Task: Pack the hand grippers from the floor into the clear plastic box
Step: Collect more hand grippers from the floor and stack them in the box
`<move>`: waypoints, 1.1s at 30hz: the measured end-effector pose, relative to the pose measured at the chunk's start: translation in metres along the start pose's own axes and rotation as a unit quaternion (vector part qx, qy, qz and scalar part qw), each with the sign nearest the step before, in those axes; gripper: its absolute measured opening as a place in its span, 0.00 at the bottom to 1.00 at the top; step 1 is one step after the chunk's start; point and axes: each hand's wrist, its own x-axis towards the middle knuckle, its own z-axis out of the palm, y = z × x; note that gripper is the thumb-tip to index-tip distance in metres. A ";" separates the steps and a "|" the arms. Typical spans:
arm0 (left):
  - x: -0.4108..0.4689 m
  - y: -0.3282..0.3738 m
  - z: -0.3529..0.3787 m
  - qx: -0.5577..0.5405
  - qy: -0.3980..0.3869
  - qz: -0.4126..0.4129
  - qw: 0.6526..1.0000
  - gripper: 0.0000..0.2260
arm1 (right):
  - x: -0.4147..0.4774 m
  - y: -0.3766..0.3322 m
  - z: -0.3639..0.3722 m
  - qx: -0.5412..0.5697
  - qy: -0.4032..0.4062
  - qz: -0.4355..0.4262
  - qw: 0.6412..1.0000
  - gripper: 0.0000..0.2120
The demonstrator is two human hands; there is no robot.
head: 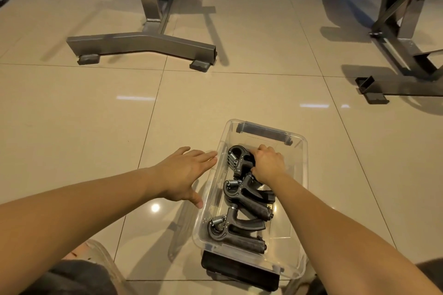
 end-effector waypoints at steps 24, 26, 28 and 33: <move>-0.119 -0.041 -0.040 -0.104 0.129 -0.114 0.979 0.27 | -0.122 -0.116 -0.136 0.253 0.176 -0.022 0.951 0.13; -0.152 -0.058 -0.043 -0.132 0.138 -0.132 0.973 0.27 | -0.136 -0.155 -0.156 0.251 0.178 -0.058 0.950 0.13; -0.190 -0.076 -0.041 -0.155 0.154 -0.152 0.964 0.27 | -0.149 -0.199 -0.175 0.250 0.177 -0.093 0.947 0.13; -0.288 -0.116 -0.030 -0.202 0.191 -0.210 0.937 0.26 | -0.167 -0.307 -0.207 0.236 0.170 -0.163 0.943 0.14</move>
